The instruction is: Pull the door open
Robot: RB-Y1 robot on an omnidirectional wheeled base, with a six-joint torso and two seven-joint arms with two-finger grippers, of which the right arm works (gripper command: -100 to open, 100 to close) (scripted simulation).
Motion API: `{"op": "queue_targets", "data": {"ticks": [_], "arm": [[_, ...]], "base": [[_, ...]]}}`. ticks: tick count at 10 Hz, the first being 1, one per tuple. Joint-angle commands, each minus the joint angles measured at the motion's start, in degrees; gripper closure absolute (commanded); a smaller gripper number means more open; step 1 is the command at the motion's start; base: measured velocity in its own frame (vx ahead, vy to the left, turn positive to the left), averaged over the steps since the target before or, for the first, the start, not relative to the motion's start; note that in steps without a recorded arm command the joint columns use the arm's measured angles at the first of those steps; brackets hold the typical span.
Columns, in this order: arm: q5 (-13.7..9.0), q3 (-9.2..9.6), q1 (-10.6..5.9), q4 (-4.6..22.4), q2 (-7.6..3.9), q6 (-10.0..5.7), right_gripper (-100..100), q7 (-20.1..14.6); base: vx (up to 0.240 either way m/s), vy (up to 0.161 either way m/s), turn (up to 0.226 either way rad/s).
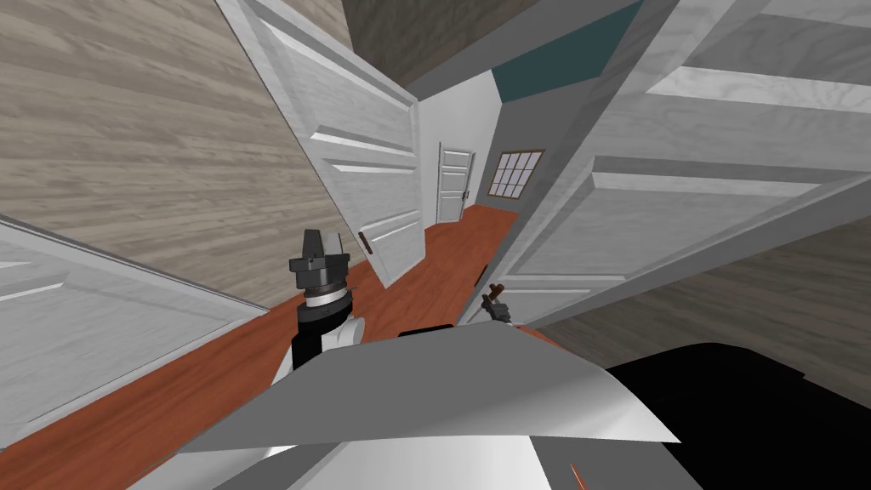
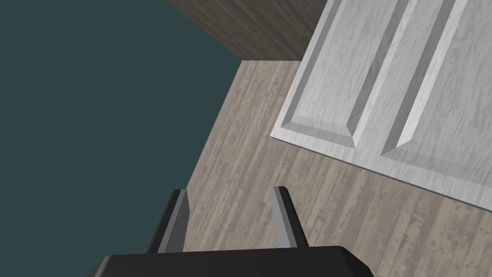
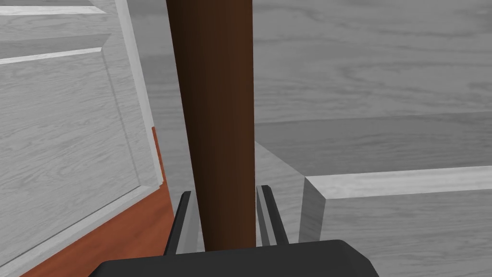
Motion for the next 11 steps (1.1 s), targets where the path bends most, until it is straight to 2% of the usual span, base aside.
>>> {"op": "queue_targets", "data": {"ticks": [1,6,7,11], "arm": [[0.5,0.87,0.07,0.8,-0.34,-1.19,100,-1.0],[1.6,2.85,0.48,2.0,-1.71,-3.75,100,-3.1],[1.5,2.67,0.27,1.9,-1.48,-3.4,100,-2.9],[2.6,3.99,0.25,3.6,-2.24,-5.35,100,-4.7]], "base": [[-0.174,-0.058,0.119],[-0.206,-0.044,0.128],[-0.102,-0.006,0.021],[-0.198,-0.044,0.142]]}}
